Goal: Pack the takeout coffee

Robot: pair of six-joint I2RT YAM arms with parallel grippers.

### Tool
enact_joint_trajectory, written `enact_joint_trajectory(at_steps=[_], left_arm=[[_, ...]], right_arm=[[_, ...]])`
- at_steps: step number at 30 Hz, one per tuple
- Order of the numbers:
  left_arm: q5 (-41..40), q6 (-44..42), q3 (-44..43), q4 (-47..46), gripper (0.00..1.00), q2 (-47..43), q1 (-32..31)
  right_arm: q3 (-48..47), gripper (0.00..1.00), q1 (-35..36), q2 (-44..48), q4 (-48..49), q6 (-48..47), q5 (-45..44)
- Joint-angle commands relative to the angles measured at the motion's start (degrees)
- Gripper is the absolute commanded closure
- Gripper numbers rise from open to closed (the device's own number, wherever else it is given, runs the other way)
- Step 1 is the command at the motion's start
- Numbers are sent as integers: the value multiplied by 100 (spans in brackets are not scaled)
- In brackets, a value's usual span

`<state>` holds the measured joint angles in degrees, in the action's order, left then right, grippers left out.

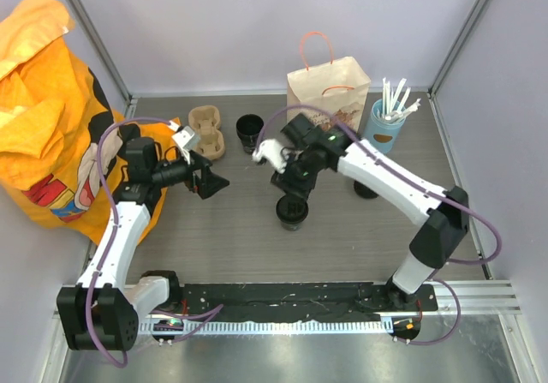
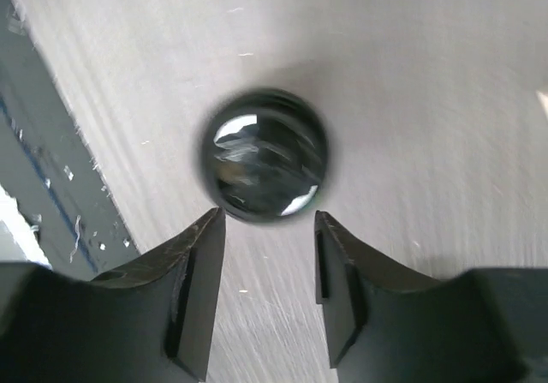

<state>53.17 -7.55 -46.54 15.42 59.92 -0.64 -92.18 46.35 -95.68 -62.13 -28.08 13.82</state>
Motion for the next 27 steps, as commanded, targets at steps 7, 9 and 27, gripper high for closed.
enact_joint_trajectory(at_steps=[7, 9, 27], left_arm=[[115, 720, -188, -373, 0, 573, -1112], [559, 992, -346, -382, 0, 722, -1271], [-25, 1362, -1428, -101, 0, 1549, -1965]], right_arm=[[1043, 35, -1426, 1490, 719, 443, 1149], [1307, 34, -1654, 1753, 965, 619, 1096], [2485, 5, -2595, 2177, 2187, 1796, 1887]])
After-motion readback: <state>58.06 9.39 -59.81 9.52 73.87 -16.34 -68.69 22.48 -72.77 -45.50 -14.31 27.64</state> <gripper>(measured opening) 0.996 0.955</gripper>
